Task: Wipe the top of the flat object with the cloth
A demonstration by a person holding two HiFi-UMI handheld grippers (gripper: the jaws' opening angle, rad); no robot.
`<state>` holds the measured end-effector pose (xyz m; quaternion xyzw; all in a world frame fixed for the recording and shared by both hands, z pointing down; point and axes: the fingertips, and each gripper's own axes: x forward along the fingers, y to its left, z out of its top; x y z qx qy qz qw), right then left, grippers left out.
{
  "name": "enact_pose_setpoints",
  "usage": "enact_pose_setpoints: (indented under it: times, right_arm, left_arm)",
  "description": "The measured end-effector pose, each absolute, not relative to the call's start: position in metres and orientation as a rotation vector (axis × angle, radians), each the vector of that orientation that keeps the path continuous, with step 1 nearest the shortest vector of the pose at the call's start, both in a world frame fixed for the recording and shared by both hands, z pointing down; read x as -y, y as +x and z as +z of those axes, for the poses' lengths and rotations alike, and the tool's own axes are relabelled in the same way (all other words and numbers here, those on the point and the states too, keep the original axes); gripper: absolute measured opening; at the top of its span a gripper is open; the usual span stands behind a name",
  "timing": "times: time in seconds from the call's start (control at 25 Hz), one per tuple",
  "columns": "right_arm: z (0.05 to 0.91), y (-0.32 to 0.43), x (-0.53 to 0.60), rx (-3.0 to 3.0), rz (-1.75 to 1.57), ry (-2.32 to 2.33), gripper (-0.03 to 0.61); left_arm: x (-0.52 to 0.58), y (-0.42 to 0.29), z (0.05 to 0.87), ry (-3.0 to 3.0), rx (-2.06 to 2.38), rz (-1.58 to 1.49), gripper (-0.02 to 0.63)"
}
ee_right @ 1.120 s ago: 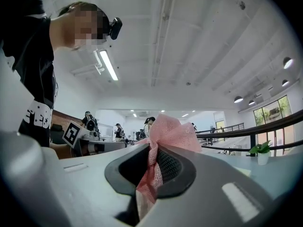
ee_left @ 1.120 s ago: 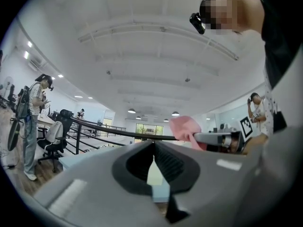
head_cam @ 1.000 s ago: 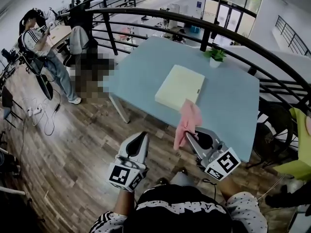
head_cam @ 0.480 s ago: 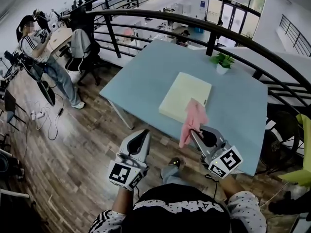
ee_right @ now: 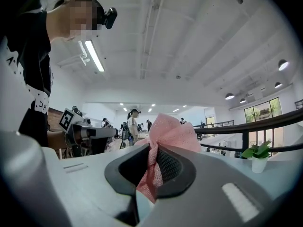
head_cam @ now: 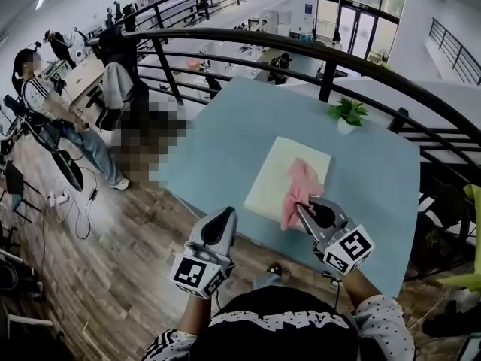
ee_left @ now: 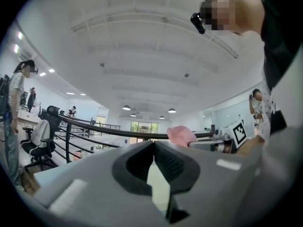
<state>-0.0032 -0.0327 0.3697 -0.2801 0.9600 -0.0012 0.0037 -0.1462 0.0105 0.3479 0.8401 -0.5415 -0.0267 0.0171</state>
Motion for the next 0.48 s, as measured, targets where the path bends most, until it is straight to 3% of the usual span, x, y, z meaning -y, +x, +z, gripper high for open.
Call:
enact_pose_setpoints:
  times: [0.48]
  right_arm:
    - [0.416,0.024,0.162,-3.113,0.012,-1.029,0.020]
  left_arm:
    - [0.092,-0.129,0.359,2.615,1.631,-0.045,0.000]
